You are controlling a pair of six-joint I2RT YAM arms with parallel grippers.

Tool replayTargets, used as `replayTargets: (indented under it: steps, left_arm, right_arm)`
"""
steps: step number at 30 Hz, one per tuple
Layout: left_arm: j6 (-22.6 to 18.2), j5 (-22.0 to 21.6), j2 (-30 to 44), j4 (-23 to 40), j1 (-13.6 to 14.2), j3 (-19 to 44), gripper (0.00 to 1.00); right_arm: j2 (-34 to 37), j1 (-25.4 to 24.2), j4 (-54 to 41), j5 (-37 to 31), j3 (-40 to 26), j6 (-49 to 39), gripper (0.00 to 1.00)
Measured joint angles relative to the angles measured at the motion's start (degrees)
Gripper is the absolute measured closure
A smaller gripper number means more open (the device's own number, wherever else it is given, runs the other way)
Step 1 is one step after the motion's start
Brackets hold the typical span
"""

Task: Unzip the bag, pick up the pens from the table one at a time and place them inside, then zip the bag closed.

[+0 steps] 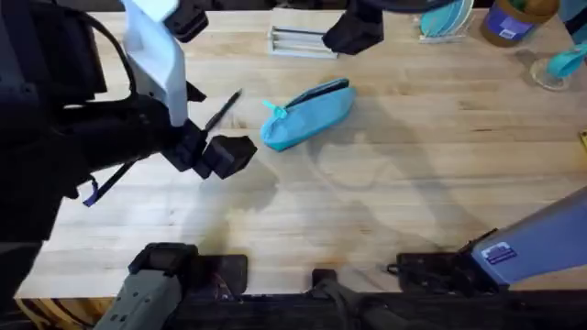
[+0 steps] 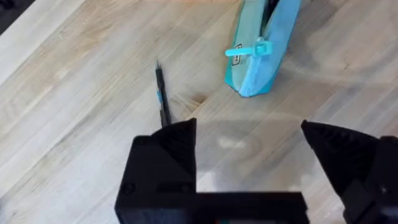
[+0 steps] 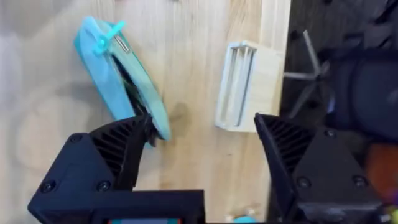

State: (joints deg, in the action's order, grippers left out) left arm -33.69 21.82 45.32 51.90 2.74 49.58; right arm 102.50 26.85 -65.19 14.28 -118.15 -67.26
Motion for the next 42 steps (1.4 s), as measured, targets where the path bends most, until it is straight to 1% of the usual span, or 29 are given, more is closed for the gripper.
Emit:
replayTargets:
  steps: [4, 9, 10, 11, 13, 16, 17, 19, 23, 27, 31, 42]
  left_arm:
    - [0.0, -0.3, 0.0, 0.0, 0.0, 0.0, 0.007]
    - [0.0, -0.5, 0.0, 0.0, 0.0, 0.0, 0.007]
    - [0.0, -0.5, 0.0, 0.0, 0.0, 0.0, 0.007]
    - [0.0, -0.5, 0.0, 0.0, 0.0, 0.0, 0.007]
    - [0.0, -0.5, 0.0, 0.0, 0.0, 0.0, 0.007]
    - [0.0, -0.5, 0.0, 0.0, 0.0, 0.0, 0.008]
    - [0.0, -0.5, 0.0, 0.0, 0.0, 0.0, 0.008]
    - [0.0, -0.5, 0.0, 0.0, 0.0, 0.0, 0.007]
    - [0.0, -0.5, 0.0, 0.0, 0.0, 0.0, 0.007]
    - [0.0, -0.5, 0.0, 0.0, 0.0, 0.0, 0.007]
    - [0.0, -0.5, 0.0, 0.0, 0.0, 0.0, 0.007]
    - [0.0, -0.5, 0.0, 0.0, 0.0, 0.0, 0.008]
  right_arm:
    - [0.0, 0.1, 0.0, -0.1, 0.0, -5.1, 0.005]
    - [0.0, 1.0, 0.0, -0.1, 0.0, -7.4, 0.005]
    - [0.0, 1.3, -0.2, -0.1, 0.0, -8.0, 0.029]
    - [0.0, 1.6, -0.5, -0.1, 0.0, -8.1, 0.133]
    - [0.0, 2.2, -1.2, -0.1, 0.0, -8.2, 0.442]
    - [0.0, 2.6, -3.1, -0.1, 0.0, -8.2, 0.856]
    - [0.0, 2.7, -4.0, -0.1, 0.0, -8.2, 0.941]
    - [0.0, 2.7, -5.6, -0.1, 0.0, -8.2, 0.965]
    - [0.0, 2.1, -9.2, -0.1, 0.0, -8.2, 0.967]
    - [0.8, 0.3, -11.1, 0.6, 0.0, -8.2, 0.968]
    - [3.8, -0.8, -12.1, 1.2, 0.1, -8.2, 0.968]
    - [10.4, -0.8, -12.4, 1.7, 0.3, -8.2, 0.968]
